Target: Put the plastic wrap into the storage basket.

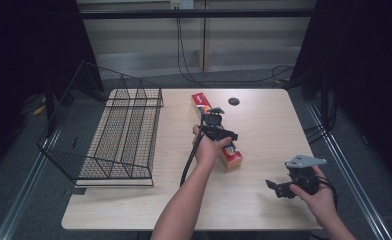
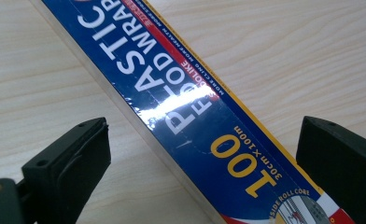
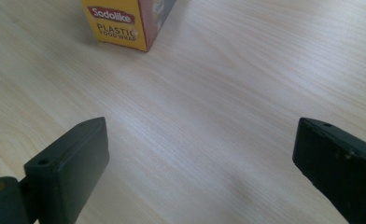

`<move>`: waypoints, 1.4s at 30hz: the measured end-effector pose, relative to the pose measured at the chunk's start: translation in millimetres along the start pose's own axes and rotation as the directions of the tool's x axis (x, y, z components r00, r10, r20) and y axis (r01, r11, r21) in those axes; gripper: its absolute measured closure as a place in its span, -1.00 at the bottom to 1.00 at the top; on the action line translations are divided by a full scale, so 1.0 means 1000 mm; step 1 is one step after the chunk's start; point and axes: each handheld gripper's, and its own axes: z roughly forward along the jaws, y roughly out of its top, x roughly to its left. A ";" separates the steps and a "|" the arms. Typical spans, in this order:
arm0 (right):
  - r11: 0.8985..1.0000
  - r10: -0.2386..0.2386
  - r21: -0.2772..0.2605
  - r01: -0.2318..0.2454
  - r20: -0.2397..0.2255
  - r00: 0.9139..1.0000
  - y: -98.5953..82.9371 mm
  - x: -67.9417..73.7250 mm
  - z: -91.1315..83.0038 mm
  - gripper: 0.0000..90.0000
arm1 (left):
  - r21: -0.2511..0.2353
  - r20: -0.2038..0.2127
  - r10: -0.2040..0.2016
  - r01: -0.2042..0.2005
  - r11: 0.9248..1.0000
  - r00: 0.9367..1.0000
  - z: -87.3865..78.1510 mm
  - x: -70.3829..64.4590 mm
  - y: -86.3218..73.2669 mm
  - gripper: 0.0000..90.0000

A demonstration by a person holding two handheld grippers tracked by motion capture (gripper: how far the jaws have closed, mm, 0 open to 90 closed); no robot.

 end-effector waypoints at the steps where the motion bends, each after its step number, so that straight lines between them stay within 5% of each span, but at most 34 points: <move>1: 1.000 -0.001 0.001 0.001 -0.002 1.000 0.000 0.000 0.000 -0.92 | -0.004 -0.004 -0.007 0.007 1.000 1.000 0.002 -0.001 -0.001 -0.94; 16: 1.000 -0.003 0.003 0.003 -0.001 1.000 0.000 -0.001 0.000 -0.91 | 0.048 0.010 -0.034 0.034 0.998 0.999 0.021 -0.009 -0.005 -0.91; 24: 1.000 -0.005 0.006 0.005 -0.004 1.000 -0.001 -0.002 0.001 -0.91 | 0.120 0.053 -0.112 0.105 0.987 0.992 0.008 0.003 -0.010 -0.63; 28: 1.000 -0.007 0.009 0.007 -0.003 1.000 0.000 -0.001 0.001 -0.91 | 0.138 0.030 -0.080 0.075 0.988 0.996 -0.006 0.011 -0.016 -0.40; 32: 1.000 -0.008 0.012 0.008 -0.001 1.000 0.000 0.000 0.001 -0.91 | 0.141 0.022 -0.091 0.087 0.986 0.996 -0.016 0.022 -0.022 -0.21; 37: 1.000 -0.011 0.016 0.011 -0.001 1.000 -0.001 0.001 0.002 -0.91 | 0.180 0.003 -0.008 0.007 0.984 1.000 -0.035 0.039 -0.034 -0.13; 42: 1.000 -0.015 0.018 0.015 -0.009 1.000 -0.001 0.002 0.003 -0.90 | 0.203 0.025 0.029 -0.033 0.979 0.999 -0.047 0.047 -0.046 -0.12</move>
